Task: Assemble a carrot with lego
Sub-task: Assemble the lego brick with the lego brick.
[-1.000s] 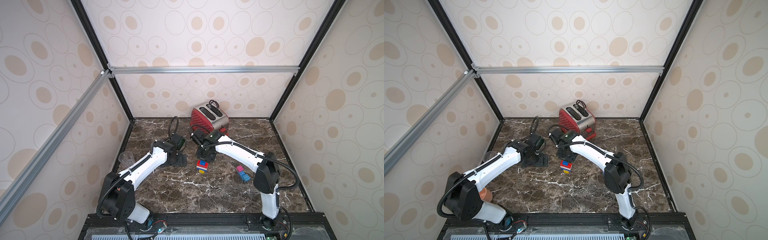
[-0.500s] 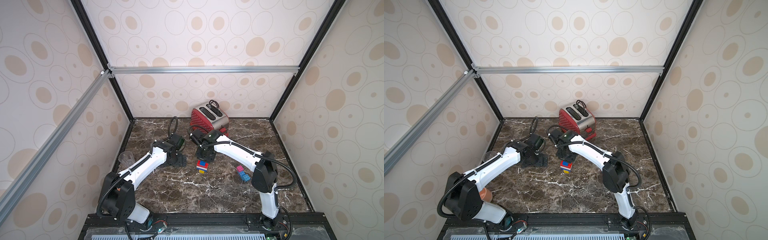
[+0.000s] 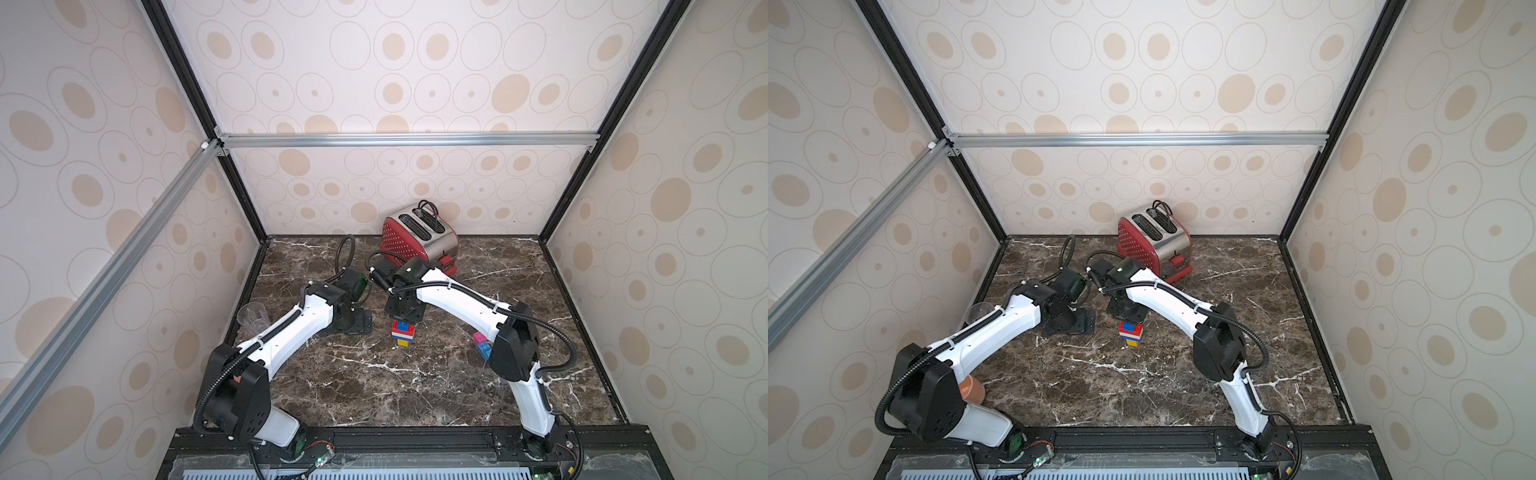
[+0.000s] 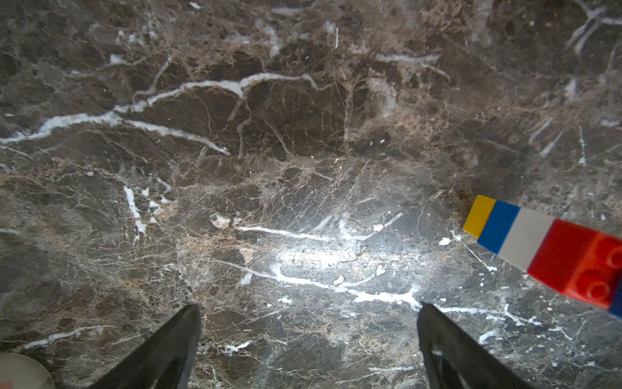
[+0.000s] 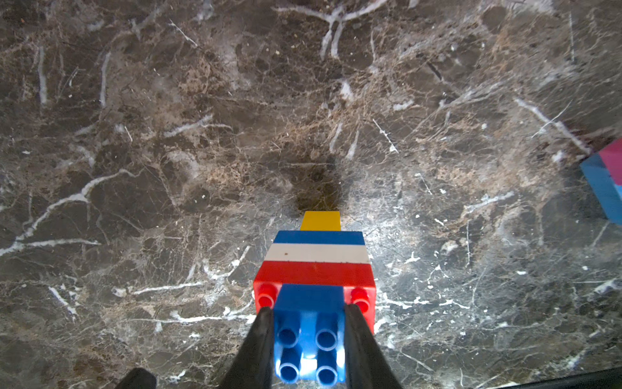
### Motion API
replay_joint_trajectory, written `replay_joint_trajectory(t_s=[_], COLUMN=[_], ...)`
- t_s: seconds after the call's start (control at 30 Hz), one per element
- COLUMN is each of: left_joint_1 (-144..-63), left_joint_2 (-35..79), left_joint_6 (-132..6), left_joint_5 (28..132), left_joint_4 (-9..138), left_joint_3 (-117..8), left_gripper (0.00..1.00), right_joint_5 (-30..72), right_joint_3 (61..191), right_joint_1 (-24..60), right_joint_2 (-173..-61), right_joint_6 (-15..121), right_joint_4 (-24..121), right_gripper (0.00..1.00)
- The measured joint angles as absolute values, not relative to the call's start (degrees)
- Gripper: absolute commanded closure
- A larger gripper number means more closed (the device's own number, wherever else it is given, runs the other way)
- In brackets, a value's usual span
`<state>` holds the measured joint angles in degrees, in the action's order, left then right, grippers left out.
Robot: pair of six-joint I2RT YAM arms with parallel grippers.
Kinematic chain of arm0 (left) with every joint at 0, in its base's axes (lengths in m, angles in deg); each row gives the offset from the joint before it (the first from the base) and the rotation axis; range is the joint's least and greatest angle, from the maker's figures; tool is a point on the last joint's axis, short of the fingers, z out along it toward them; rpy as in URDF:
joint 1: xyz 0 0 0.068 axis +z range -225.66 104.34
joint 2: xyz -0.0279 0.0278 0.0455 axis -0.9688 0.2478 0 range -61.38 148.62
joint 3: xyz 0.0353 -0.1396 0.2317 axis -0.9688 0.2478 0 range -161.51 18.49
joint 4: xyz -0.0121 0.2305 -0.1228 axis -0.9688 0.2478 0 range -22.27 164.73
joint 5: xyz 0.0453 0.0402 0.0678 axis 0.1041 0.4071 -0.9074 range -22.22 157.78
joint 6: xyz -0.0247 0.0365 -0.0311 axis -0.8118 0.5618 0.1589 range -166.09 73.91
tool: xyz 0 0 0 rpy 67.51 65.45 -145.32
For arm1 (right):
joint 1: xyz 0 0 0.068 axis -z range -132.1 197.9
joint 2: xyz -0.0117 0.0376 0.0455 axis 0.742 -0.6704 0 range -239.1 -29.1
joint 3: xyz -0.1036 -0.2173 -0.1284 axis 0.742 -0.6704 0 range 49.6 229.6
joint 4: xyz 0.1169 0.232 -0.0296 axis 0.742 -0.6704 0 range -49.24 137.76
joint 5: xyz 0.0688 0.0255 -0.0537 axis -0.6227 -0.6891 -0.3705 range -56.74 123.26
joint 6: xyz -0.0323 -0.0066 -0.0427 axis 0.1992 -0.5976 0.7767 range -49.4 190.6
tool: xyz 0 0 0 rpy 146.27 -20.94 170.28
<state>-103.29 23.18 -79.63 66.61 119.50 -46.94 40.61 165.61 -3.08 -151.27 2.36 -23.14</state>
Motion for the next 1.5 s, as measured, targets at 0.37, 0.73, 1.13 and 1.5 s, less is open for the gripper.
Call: replay_joint_trajectory(t_s=[0.37, 0.73, 1.13, 1.5], left_joint_1=[-103.10, -103.05, -103.05, -103.03], left_joint_2=[21.84, 21.52, 21.10, 20.55], left_joint_6=[-79.48, -79.50, -79.54, -79.69], left_joint_5=[66.61, 66.61, 66.87, 67.20], left_joint_4=[119.52, 119.59, 119.63, 120.00], left_joint_3=[-46.59, -46.56, -46.56, -46.56], left_gripper=[0.01, 0.01, 0.01, 0.01], right_joint_5=[43.08, 37.97, 32.48, 30.45], right_joint_3=[156.71, 157.32, 167.14, 166.20], right_joint_1=[-3.70, -1.47, 0.85, 1.73], right_joint_2=[-146.14, -146.42, -152.45, -151.75], right_joint_6=[6.92, 16.39, 22.57, 23.91], right_joint_4=[-16.76, -16.27, -24.51, -24.12], right_gripper=[0.92, 0.93, 0.92, 0.84])
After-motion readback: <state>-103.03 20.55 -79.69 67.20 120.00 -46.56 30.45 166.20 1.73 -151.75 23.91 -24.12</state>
